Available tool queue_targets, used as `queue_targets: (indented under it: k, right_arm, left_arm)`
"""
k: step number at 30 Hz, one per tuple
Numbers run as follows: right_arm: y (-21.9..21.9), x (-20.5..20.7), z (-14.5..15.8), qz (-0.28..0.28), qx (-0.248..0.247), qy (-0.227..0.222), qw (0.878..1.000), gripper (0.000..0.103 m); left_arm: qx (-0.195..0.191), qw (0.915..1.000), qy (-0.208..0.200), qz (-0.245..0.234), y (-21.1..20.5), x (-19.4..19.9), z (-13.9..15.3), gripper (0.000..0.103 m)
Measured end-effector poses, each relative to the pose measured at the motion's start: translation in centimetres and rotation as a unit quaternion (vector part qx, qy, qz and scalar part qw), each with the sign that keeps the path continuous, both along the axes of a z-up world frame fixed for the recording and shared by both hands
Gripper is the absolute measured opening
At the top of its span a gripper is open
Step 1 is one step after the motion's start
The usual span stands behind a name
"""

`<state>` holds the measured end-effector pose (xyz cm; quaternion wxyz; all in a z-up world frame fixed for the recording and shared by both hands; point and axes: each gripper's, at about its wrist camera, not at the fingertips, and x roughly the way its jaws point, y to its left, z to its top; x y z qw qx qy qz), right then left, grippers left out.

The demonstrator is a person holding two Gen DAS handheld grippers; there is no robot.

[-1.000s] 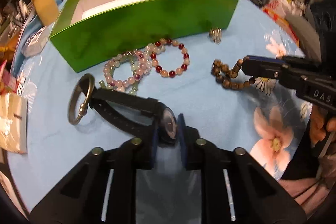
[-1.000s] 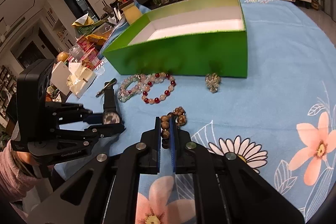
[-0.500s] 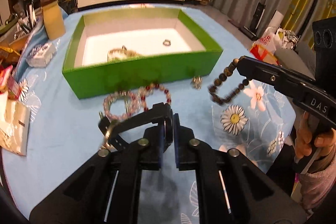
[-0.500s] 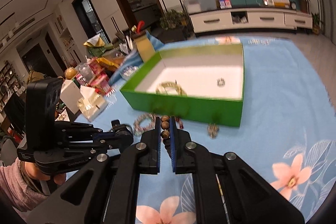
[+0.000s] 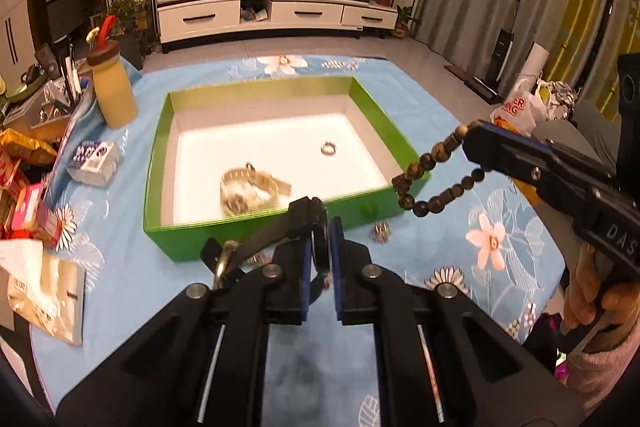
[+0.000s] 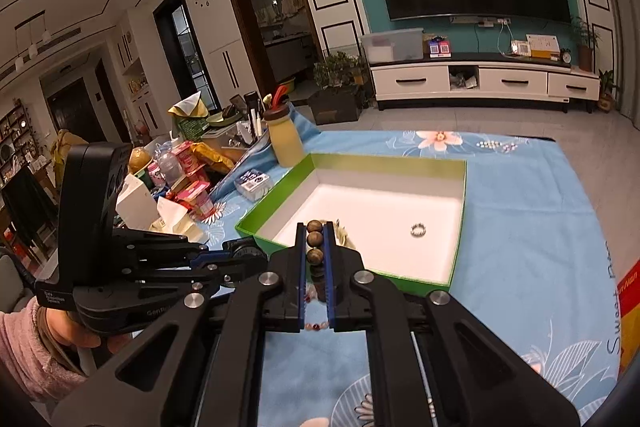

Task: Organize jewelry
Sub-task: 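Carry the black watch and bead bracelet over the green box with both tools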

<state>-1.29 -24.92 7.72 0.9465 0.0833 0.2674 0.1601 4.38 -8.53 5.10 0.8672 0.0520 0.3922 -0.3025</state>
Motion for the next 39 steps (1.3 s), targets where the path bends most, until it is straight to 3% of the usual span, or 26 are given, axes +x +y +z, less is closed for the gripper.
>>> queue_targets:
  k: [14, 22, 29, 39]
  right_arm:
    - [-1.3, 4.6, 1.4, -0.020, -0.004, -0.014, 1.000, 0.008]
    - [-1.7, 7.1, 1.1, -0.021, 0.002, -0.011, 1.000, 0.008]
    - [-2.1, 9.3, -0.6, -0.022, 0.008, 0.009, 1.000, 0.008]
    - [-2.7, 10.5, -2.4, -0.024, 0.011, 0.026, 0.999, 0.008]
  left_arm:
    - [-0.006, 0.9997, -0.024, 0.007, -1.7, 5.1, 2.4, 0.009]
    - [-0.039, 0.9992, 0.013, 0.002, -1.8, 9.3, 2.6, 0.010]
    - [-0.050, 0.9970, 0.055, 0.021, -1.6, 13.1, 0.7, 0.010]
    - [-0.044, 0.9974, 0.051, 0.024, -1.9, 14.4, 0.8, 0.010]
